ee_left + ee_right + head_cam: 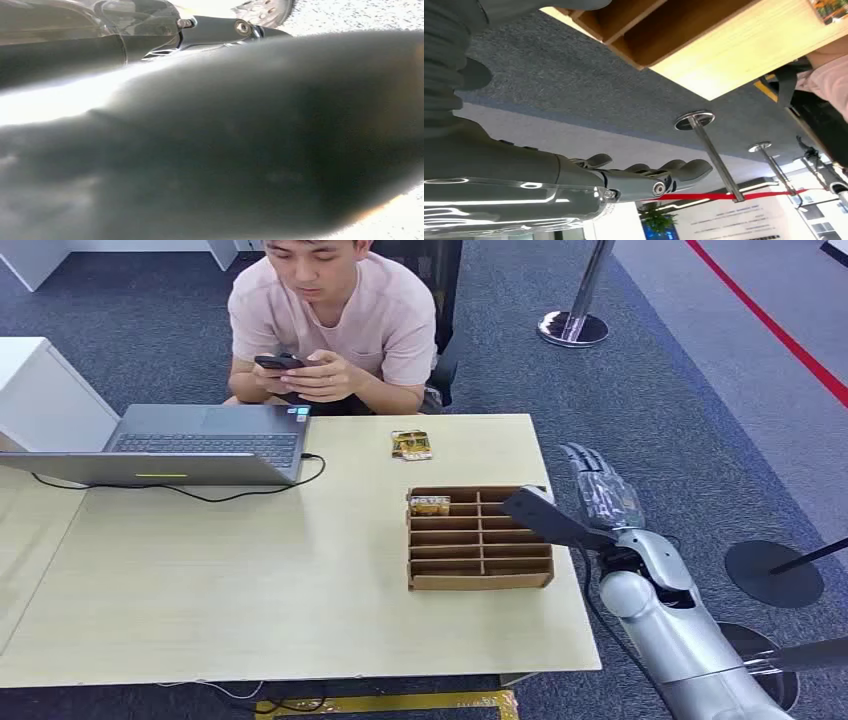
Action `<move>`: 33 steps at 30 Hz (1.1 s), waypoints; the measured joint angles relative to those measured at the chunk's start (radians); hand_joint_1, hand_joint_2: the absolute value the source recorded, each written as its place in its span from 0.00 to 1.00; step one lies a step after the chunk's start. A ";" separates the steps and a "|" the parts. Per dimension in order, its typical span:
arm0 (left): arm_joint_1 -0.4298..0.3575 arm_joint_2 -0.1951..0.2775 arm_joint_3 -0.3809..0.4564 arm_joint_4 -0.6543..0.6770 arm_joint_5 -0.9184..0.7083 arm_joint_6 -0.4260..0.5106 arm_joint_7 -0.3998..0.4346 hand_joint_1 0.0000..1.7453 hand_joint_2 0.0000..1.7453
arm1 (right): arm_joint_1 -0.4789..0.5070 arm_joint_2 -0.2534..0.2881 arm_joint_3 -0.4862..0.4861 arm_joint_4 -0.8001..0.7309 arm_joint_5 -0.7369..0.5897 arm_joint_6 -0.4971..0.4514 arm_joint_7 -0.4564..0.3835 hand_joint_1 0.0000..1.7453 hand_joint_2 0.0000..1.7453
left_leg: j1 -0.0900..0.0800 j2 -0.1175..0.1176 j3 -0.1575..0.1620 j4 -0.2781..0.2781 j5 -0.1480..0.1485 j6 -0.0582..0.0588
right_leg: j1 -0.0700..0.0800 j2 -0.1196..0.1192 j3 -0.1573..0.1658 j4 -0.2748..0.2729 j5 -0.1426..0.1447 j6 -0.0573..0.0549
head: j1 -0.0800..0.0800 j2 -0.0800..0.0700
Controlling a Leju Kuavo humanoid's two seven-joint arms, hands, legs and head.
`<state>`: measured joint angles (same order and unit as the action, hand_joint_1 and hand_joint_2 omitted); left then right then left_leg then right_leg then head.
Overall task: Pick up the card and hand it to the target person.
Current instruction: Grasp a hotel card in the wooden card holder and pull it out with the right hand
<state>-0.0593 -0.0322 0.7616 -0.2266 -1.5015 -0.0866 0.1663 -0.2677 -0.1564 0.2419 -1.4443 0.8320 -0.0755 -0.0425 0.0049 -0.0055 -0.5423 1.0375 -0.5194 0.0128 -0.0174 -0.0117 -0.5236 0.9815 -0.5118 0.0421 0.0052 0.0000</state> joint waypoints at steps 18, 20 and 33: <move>0.002 -0.001 0.013 0.000 -0.008 0.001 0.005 0.00 0.00 | -0.016 0.010 0.141 -0.001 -0.026 0.053 0.119 0.00 1.00 | 0.000 0.000 0.000 0.000 0.000 0.000 | 0.000 0.000 0.000 0.000 0.000 0.000 | 0.000 0.000; 0.002 -0.001 0.013 0.000 -0.008 0.001 0.005 0.00 0.00 | -0.036 0.016 0.157 0.010 -0.026 0.058 0.134 0.03 1.00 | 0.000 0.000 0.000 0.000 0.000 0.000 | 0.000 0.000 0.000 0.000 0.000 0.000 | 0.000 0.000; 0.003 -0.009 0.014 0.000 -0.008 0.001 0.008 0.00 0.00 | -0.109 0.031 0.214 0.069 -0.018 0.040 0.158 0.43 1.00 | 0.000 0.000 0.000 0.000 0.000 0.000 | 0.000 0.000 0.000 0.000 0.000 0.000 | 0.000 0.000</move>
<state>-0.0565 -0.0415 0.7754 -0.2266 -1.5095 -0.0855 0.1741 -0.3763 -0.1255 0.4561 -1.3755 0.8137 -0.0352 0.1156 0.0050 -0.0056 -0.5426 1.0374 -0.5193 0.0127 -0.0174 -0.0118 -0.5236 0.9817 -0.5119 0.0421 0.0051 0.0000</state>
